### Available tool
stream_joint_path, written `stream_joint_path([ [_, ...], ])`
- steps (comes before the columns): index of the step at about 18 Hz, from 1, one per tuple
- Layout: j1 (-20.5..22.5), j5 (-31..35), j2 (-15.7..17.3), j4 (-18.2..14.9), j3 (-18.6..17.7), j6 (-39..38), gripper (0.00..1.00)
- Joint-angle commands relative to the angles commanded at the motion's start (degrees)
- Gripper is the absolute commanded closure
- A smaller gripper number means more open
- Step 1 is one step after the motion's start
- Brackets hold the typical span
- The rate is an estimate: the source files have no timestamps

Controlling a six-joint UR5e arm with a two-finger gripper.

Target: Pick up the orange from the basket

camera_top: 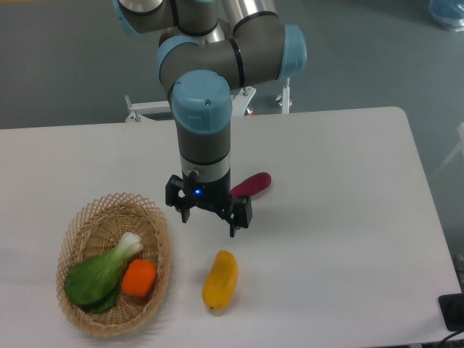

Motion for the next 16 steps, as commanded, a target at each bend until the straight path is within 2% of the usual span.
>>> stream_joint_path([
  [7,0.0,-0.1,0.2,0.3,-0.5,-1.1,0.0],
  [11,-0.2,-0.1,-0.2,3.1,-0.5,-4.1,0.0],
  [16,-1.2,-0.2,-1.1,3.4,-0.2,-7.0,0.0],
])
